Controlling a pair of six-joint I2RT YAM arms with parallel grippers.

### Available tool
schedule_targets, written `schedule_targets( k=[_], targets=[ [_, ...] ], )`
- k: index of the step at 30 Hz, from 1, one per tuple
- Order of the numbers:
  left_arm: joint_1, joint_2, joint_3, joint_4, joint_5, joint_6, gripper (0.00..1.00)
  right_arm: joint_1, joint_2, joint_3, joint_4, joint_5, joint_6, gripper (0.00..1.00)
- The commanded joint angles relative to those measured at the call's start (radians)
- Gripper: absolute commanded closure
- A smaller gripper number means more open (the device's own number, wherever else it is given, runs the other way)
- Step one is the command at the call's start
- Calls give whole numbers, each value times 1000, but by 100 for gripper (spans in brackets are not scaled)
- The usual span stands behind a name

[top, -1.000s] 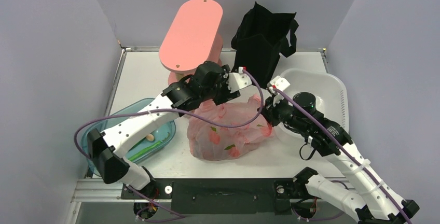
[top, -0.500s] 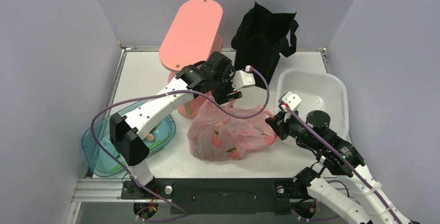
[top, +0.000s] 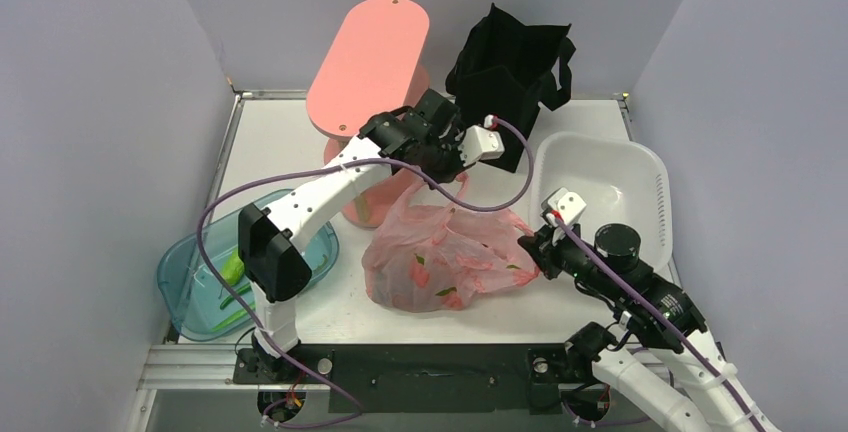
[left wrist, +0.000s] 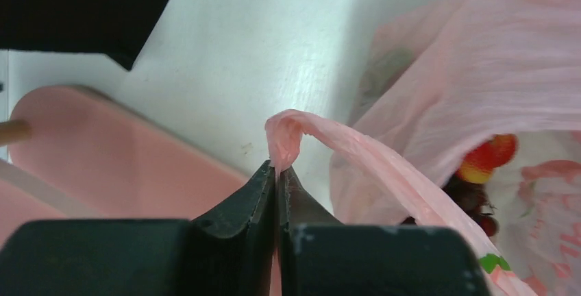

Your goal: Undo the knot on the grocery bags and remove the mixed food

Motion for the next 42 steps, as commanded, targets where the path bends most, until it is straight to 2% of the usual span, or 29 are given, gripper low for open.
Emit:
schedule_targets(
  k=[1, 8, 11, 13, 15, 16, 18, 20, 21, 22, 24, 25, 27, 30, 33, 39, 41, 42],
  targets=[
    [57, -104, 54, 33, 264, -100, 100, -21, 29, 40, 47, 68, 60, 100],
    [203, -431, -167, 305, 502, -108, 100, -54, 281, 220, 223, 91, 199, 100],
    [257, -532, -247, 470, 549, -134, 100, -166, 387, 359, 289, -3, 289, 100],
    [282, -561, -234, 480, 595, -132, 100, -232, 415, 424, 291, -92, 360, 100],
    [309, -586, -200, 395, 664, -84, 100, -261, 400, 446, 254, -149, 375, 100],
    [314, -594, -188, 339, 717, 7, 100, -264, 388, 434, 233, -172, 351, 100],
    [314, -632, -184, 26, 767, 203, 100, -265, 345, 379, 151, -194, 314, 100],
    [304, -691, -251, -178, 775, 368, 100, -264, 292, 292, 69, -221, 272, 100],
    [298, -737, -333, -236, 766, 433, 100, -262, 252, 260, 24, -225, 242, 100],
    [282, -764, -383, -335, 727, 579, 100, -256, 235, 194, 7, -224, 225, 100],
    [263, -894, -622, -402, 651, 742, 100, -241, 185, 110, -28, -193, 190, 100],
    [258, -927, -679, -408, 630, 818, 100, -239, 168, 94, -18, -183, 193, 100],
    [240, -1017, -831, -406, 578, 876, 100, -212, 176, 83, -8, -195, 174, 100],
    [181, -1108, -984, -375, 520, 898, 100, -113, 240, 106, -58, -86, 120, 100],
    [116, -1141, -1094, -336, 397, 901, 100, -65, 284, 114, -97, -12, 50, 100],
    [86, -1192, -1279, -278, 235, 901, 100, -68, 322, 131, -187, 129, -71, 100],
    [85, -1202, -1285, -263, 219, 890, 100, -96, 319, 127, -188, 98, -100, 100],
    [85, -1210, -1281, -255, 216, 888, 97, -96, 327, 129, -198, 82, -123, 100]
  ],
)
